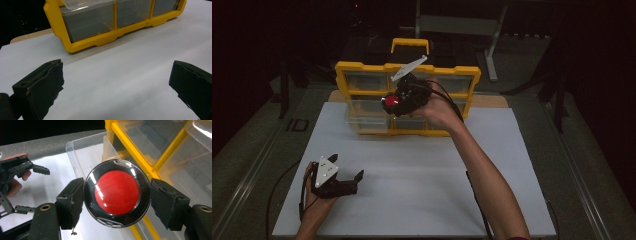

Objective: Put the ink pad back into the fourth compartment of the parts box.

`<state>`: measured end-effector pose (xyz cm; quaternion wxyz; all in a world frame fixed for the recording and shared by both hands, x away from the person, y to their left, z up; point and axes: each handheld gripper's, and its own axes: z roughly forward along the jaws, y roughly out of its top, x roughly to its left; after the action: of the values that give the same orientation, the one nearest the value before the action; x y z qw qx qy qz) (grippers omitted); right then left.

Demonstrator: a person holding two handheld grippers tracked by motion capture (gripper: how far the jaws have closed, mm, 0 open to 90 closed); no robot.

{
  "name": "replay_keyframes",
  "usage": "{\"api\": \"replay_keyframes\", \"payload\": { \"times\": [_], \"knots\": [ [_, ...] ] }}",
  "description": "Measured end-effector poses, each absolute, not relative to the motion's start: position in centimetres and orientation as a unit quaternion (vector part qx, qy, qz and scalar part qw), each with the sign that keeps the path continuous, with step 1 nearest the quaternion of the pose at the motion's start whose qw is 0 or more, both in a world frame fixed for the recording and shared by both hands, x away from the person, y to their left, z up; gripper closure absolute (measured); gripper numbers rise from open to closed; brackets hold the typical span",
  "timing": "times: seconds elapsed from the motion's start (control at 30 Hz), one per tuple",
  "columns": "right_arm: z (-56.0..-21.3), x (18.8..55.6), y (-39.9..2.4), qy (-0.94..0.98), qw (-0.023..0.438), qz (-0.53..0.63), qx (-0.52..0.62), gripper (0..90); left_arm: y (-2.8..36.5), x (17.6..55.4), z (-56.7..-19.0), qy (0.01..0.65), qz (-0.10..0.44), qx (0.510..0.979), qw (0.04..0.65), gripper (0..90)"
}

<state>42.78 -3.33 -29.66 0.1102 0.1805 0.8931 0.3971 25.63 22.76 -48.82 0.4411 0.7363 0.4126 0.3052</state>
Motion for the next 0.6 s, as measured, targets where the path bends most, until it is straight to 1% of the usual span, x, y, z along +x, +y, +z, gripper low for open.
{"api": "replay_keyframes", "payload": {
  "times": [0.6],
  "knots": [
    [-29.3, 43.6, -1.8, 0.890, 0.106, 0.404, 0.183, 29.4, 22.8, 25.6, -48.8, 0.412, 0.305, 0.736, 0.442, 0.1]
  ]
}}
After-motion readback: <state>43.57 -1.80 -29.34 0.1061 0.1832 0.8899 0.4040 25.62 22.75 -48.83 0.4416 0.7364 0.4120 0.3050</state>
